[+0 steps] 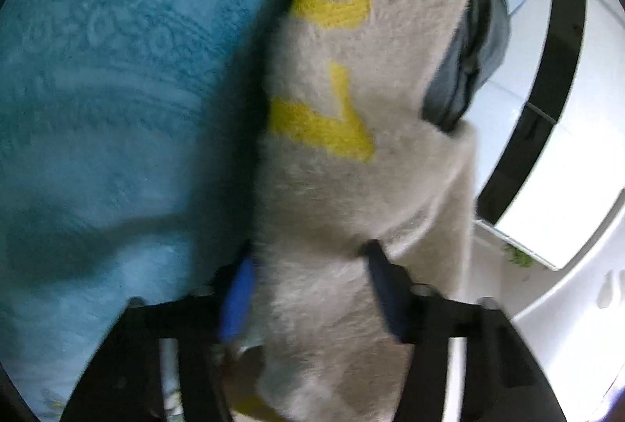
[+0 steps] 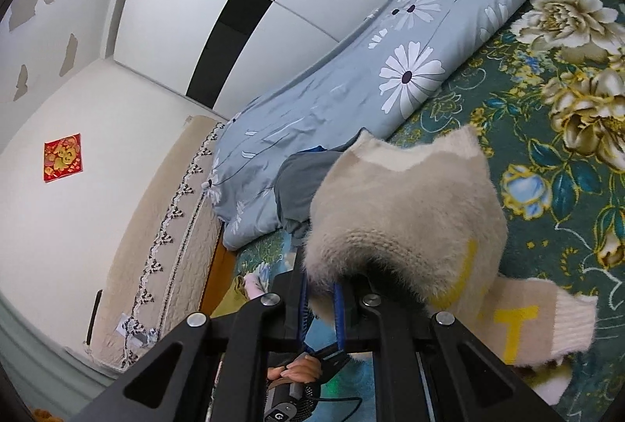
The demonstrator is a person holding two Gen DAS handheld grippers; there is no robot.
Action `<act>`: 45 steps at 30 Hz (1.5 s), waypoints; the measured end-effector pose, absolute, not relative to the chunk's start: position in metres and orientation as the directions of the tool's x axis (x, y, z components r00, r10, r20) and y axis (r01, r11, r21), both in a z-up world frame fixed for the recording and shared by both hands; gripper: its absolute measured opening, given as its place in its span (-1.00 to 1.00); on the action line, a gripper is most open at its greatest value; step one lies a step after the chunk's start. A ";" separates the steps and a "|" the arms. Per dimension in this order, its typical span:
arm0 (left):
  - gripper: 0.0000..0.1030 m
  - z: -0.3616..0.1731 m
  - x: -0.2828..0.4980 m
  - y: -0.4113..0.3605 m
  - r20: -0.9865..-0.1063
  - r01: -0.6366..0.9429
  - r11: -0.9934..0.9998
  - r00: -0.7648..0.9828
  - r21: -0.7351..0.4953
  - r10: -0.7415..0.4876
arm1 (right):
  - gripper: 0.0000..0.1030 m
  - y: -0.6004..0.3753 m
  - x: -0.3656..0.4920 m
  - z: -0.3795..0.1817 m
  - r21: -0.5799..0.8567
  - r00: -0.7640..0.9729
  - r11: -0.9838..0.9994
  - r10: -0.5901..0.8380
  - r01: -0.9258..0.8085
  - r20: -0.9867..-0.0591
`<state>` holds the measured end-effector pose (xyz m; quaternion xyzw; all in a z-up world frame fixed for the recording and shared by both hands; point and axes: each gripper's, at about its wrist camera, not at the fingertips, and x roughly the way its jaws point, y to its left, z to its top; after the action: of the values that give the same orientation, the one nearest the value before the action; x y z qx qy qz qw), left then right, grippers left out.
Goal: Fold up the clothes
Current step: 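Grasp the lettered sleeve with the left gripper while the right gripper holds the body, then lift the sweater with both grippers and carry it onto the open blanket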
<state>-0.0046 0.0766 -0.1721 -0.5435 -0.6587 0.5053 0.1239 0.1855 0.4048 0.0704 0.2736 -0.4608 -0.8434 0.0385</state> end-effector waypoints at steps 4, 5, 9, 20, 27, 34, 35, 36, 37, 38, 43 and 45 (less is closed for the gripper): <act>-0.48 -0.172 -0.005 0.071 -0.416 0.592 -0.142 -0.357 -0.793 0.836 | -0.78 0.407 0.186 0.067 0.790 -0.841 -0.576 -0.304 -0.212 -0.448; -0.54 -0.168 -0.005 0.067 -0.433 0.584 -0.167 -0.352 -0.794 0.830 | -0.78 0.408 0.187 0.065 0.786 -0.838 -0.577 -0.299 -0.222 -0.456; -0.64 -0.132 -0.006 0.043 -0.478 0.478 -0.270 -0.391 -0.836 0.787 | -0.78 0.404 0.188 0.049 0.779 -0.809 -0.575 -0.319 -0.248 -0.493; -0.69 -0.086 0.035 0.000 -0.717 0.328 -0.638 -0.356 -0.697 0.600 | -0.78 0.375 0.211 -0.055 0.696 -0.605 -0.572 -0.387 -0.434 -0.695; -0.65 -0.143 0.040 0.010 -0.774 0.428 -0.650 -0.255 -0.628 0.580 | -0.71 0.386 0.224 -0.101 0.687 -0.582 -0.488 -0.374 -0.539 -0.722; -0.30 -0.151 0.026 0.023 -0.777 0.405 -0.666 -0.259 -0.626 0.574 | -0.70 0.387 0.227 -0.108 0.671 -0.574 -0.484 -0.356 -0.562 -0.738; -0.26 -0.152 0.025 0.026 -0.773 0.401 -0.663 -0.262 -0.632 0.578 | -0.70 0.388 0.228 -0.107 0.675 -0.578 -0.476 -0.357 -0.563 -0.734; -0.25 -0.151 0.023 0.028 -0.771 0.389 -0.667 -0.266 -0.635 0.579 | -0.70 0.389 0.230 -0.105 0.680 -0.583 -0.469 -0.358 -0.564 -0.730; -0.27 -0.151 0.021 0.031 -0.769 0.377 -0.671 -0.270 -0.638 0.579 | -0.70 0.390 0.231 -0.103 0.685 -0.587 -0.461 -0.359 -0.564 -0.726; -0.28 -0.150 0.020 0.033 -0.768 0.370 -0.674 -0.270 -0.640 0.581 | -0.70 0.391 0.232 -0.102 0.689 -0.591 -0.454 -0.360 -0.565 -0.722; -0.63 -0.150 0.020 0.035 -0.758 0.384 -0.656 -0.270 -0.650 0.593 | -0.76 0.395 0.230 -0.080 0.723 -0.633 -0.440 -0.359 -0.533 -0.685; -0.69 -0.145 0.020 0.035 -0.740 0.384 -0.636 -0.277 -0.670 0.613 | -0.76 0.397 0.224 -0.058 0.755 -0.676 -0.445 -0.360 -0.481 -0.643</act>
<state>0.0198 0.0347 -0.1452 -0.5955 -0.4183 0.6807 0.0841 0.2242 0.3968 -0.0584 0.4006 -0.5253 -0.7496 -0.0404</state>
